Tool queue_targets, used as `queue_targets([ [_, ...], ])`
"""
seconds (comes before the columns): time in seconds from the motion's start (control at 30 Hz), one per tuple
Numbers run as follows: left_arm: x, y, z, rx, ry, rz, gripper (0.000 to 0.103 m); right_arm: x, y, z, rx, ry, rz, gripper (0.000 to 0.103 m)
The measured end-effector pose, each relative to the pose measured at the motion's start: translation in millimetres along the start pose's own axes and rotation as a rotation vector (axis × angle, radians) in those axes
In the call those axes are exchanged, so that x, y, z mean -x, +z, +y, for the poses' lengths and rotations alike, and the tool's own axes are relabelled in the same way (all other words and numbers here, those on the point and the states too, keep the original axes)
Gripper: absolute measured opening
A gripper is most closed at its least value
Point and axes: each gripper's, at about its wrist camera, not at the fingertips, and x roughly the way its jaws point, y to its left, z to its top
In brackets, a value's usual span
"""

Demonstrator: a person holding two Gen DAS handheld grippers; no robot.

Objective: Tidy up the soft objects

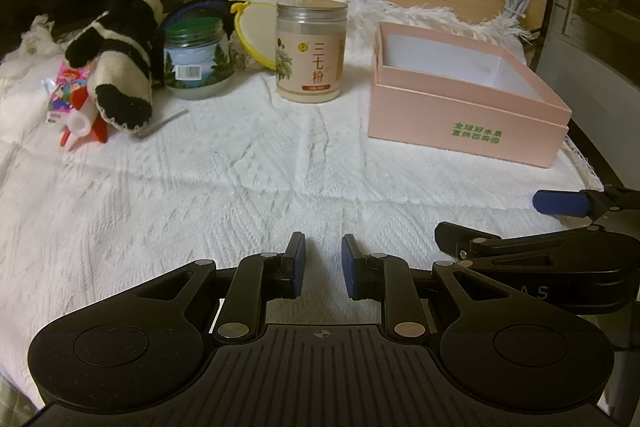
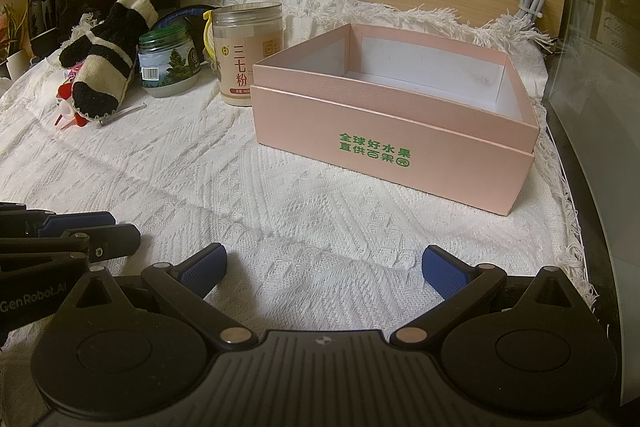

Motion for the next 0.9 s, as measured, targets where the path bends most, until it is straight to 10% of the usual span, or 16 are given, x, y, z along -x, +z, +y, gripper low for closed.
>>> queue_targets([
  [0.9,-0.7,0.7,-0.4,-0.004,0.000,0.006,0.023,0.1,0.0,0.0,0.000,0.000,0.000,0.103],
])
